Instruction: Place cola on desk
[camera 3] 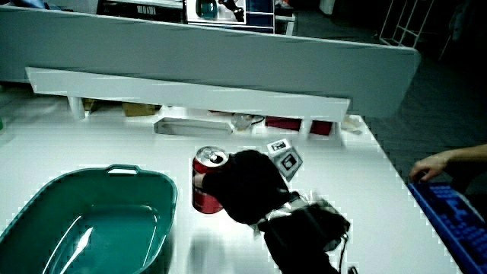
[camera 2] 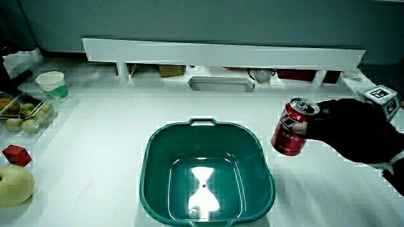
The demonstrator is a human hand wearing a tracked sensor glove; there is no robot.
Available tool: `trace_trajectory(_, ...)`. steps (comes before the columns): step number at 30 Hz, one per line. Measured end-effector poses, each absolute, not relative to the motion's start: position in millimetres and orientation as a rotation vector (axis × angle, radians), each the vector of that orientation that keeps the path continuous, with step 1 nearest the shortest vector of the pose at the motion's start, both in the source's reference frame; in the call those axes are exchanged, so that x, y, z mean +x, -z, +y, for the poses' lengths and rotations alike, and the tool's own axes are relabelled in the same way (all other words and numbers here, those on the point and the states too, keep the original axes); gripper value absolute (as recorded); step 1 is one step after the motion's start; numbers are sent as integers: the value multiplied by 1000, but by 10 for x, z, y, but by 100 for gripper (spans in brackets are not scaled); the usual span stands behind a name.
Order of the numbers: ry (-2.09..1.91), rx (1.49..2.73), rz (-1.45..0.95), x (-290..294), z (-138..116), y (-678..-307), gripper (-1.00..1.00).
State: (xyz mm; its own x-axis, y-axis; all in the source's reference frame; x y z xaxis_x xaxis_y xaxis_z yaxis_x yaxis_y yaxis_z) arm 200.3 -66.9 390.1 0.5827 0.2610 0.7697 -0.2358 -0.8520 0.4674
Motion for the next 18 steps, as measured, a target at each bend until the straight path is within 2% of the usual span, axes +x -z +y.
trace_trajectory(8,-1140,2257,92,2075,-633,-4355,0)
trace_trajectory(10,-1094,2288,65,2002,-591,-4315,0)
trace_trajectory(12,-1099,2251,74,1993,-591,-4346,0)
trace_trajectory(18,-1117,2243,99,2023,-542,-4449,0)
